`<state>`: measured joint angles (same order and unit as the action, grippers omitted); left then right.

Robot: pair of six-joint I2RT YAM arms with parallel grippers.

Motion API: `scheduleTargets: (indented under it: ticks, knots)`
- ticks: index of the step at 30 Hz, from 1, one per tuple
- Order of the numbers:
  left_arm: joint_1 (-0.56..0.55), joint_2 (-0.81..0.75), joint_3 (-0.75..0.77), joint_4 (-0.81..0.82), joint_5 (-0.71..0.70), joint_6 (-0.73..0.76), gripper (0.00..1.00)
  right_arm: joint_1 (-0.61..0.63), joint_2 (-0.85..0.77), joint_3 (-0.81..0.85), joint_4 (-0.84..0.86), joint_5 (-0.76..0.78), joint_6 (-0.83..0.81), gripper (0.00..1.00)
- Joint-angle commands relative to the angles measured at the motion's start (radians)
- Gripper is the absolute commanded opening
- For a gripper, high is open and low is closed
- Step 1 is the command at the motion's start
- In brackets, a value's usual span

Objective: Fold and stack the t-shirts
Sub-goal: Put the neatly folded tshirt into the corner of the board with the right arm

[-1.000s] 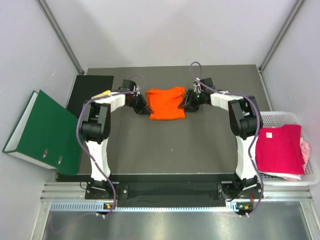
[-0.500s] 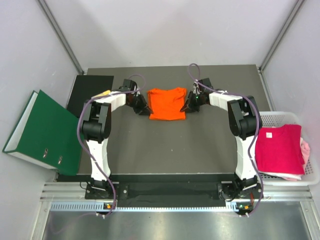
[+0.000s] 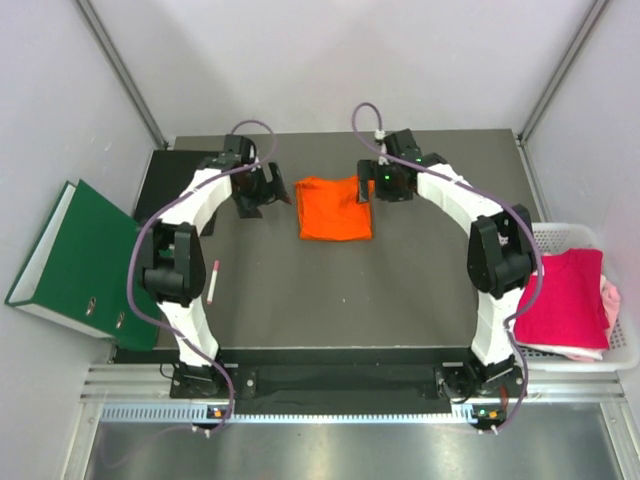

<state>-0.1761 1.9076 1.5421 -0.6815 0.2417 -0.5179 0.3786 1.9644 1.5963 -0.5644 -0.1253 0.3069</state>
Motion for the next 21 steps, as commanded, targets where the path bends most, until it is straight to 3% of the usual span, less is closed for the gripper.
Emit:
scheduleTargets:
  ticks: [1, 2, 4, 12, 21]
  knots:
    - [0.058, -0.077, 0.041, -0.084, -0.035, 0.056, 0.99, 0.112, 0.045, 0.163, -0.064, 0.023, -0.112, 0.92]
    - [0.072, -0.079, 0.042, -0.087, -0.033, 0.061, 0.99, 0.137, 0.068, 0.194, -0.071, -0.002, -0.114, 0.67]
    - [0.084, -0.079, 0.049, -0.101, -0.041, 0.071, 0.99, 0.158, 0.144, 0.292, -0.086, -0.051, -0.098, 0.00]
    - [0.194, -0.078, 0.085, -0.145, -0.041, 0.096, 0.99, 0.247, 0.416, 0.655, -0.106, -0.207, -0.019, 0.00]
    - [0.263, -0.036, 0.098, -0.155, 0.050, 0.121, 0.99, 0.250, 0.528, 0.668, -0.048, -0.327, 0.038, 0.00]
